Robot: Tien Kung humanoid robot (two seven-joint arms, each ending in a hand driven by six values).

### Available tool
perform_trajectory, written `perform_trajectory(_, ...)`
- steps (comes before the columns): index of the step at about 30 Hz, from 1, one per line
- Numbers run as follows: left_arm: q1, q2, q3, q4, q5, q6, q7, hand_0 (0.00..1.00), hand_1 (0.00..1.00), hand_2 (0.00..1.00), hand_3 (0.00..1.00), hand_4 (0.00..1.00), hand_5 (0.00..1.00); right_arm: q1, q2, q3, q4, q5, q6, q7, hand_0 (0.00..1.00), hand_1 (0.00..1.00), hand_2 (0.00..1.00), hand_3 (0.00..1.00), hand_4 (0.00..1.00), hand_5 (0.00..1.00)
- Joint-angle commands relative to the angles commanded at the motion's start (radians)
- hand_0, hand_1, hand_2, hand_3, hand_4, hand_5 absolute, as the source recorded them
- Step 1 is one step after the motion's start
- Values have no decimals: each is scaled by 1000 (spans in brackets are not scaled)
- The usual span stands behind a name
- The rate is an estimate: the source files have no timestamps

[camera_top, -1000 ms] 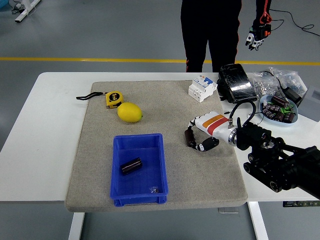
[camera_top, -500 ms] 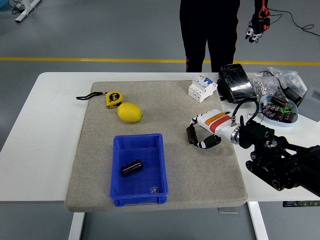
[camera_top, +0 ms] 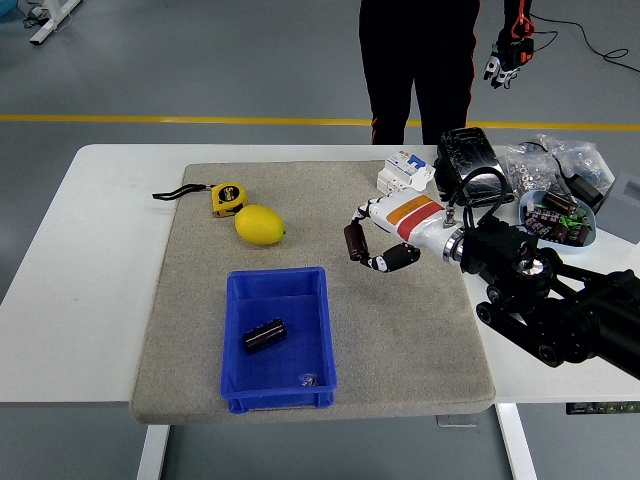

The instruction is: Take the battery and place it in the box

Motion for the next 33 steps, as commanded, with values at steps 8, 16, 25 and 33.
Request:
perform_trajectory(8,4,1,5,0,-9,-3,1,735,696,724,585,642,568,-3,13,6,249,-87,78,-63,414,525,729,607,738,319)
perform_trajectory(16,4,0,2,0,-10,-5,2,734,696,720,584,643,568,8,46,-60,344,-86,311,-179,696,736,892,998,885,403)
perform_trajectory(25,4,2,3,-1,-10,-10,4,733,695,720,586,643,568,9,40,-36,343,-82,353,-195,735,766,960,998,932,419)
perform_trajectory(33,8,1,4,0,-16,-10,4,732,693,720,586,645,569,-16,-11,98,370,-93,297,-177,720,756,950,998,875,390)
